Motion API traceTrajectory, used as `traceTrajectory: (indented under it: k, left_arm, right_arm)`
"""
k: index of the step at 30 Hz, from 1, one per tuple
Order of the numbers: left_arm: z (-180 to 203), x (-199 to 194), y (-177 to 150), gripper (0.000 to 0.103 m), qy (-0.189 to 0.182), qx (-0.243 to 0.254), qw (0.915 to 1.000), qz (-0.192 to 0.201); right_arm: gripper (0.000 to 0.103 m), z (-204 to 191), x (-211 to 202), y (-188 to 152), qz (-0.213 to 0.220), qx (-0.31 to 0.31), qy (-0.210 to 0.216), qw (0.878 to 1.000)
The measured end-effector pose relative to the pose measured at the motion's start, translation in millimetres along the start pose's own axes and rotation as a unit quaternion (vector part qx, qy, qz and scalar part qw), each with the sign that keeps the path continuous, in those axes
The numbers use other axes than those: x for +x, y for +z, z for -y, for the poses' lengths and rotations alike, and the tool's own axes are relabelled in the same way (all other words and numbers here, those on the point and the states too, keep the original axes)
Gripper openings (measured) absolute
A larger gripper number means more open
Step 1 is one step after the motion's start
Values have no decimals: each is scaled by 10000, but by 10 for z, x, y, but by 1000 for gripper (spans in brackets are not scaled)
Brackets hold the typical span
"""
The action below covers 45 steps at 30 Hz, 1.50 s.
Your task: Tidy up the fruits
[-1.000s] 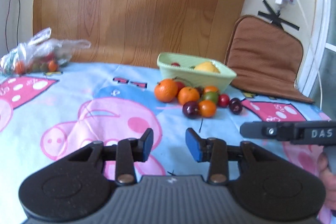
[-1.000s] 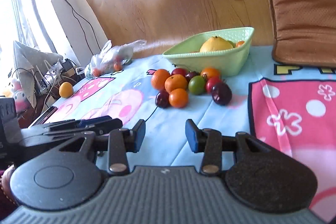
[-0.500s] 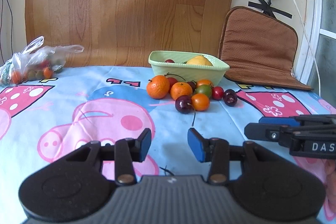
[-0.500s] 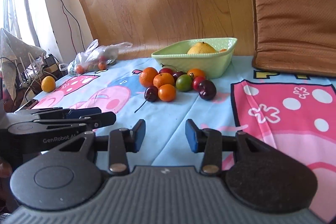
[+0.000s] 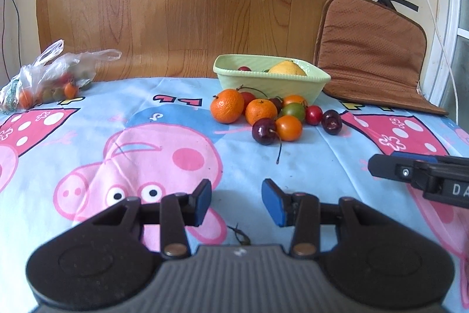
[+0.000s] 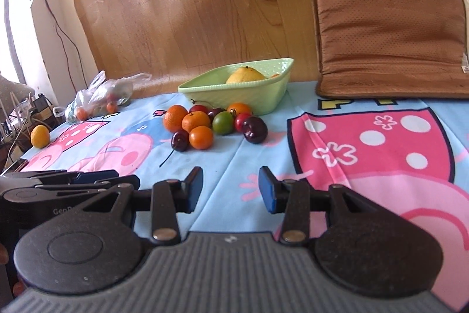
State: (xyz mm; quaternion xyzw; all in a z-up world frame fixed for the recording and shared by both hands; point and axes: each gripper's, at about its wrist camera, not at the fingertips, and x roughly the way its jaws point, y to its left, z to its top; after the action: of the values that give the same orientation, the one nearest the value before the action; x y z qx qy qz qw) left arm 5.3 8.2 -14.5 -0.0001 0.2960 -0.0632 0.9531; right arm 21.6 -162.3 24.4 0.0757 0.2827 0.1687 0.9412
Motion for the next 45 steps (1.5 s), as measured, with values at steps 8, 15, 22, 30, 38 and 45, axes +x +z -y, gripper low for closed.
traceTrajectory:
  k: [8, 15, 22, 30, 38, 45]
  left_arm:
    - [-1, -4, 1, 39, 134, 1, 9999, -15]
    - [-9, -15, 0, 39, 191, -44, 9998, 8]
    - [-14, -12, 4, 40, 181, -51, 9998, 2]
    - [-39, -15, 4, 41, 5, -120, 9999, 5]
    - [43, 119, 313, 41, -252, 129, 9995, 145]
    - [157, 518, 589, 39, -699, 416, 9967, -10]
  right_arm:
    - [45, -59, -17, -36, -4, -43, -195, 9998]
    - [45, -80, -26, -47, -15, -70, -252, 9997]
    - [45, -93, 2, -41, -70, -145, -308, 9994]
    - [45, -41, 79, 80, -54, -200, -394, 9990]
    - [45, 73, 298, 307, -3, -463, -476, 9978]
    - [45, 84, 617, 388, -272, -763, -370, 9960]
